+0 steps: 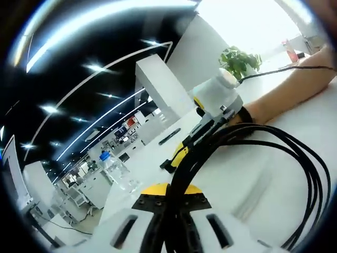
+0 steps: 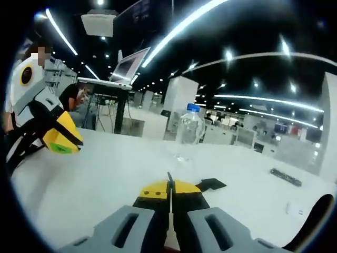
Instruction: Coil the Type-C to USB data cable on the desktop and secure it with Velcro straps.
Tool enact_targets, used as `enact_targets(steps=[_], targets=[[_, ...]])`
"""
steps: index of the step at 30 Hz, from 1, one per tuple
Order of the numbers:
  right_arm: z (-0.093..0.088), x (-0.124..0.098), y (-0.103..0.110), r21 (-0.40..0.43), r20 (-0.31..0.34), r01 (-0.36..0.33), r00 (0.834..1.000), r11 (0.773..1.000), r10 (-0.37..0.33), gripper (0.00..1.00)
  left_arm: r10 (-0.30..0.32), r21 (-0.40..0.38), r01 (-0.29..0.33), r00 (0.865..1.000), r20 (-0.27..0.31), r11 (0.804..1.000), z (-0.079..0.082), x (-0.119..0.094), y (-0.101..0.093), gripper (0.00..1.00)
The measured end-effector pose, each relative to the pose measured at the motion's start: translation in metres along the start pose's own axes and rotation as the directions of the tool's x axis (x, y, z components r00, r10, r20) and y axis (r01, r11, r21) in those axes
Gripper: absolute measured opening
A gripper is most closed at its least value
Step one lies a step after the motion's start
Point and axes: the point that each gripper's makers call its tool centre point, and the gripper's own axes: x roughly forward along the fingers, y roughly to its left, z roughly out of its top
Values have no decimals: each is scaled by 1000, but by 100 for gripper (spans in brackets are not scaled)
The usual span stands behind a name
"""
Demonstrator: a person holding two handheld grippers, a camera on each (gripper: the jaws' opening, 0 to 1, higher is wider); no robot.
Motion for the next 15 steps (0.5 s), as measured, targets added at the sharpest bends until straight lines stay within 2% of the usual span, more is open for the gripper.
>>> enact_targets(steps=[11,15], targets=[[3,-79,32,45,26,-41,999,998,40,1,4,-18,-4,1000,21,1000,3,-3,3,4],[2,-121,40,70,30,-32,999,997,30,1,0,-26,1,1000,23,1000,3,-3,2,4]])
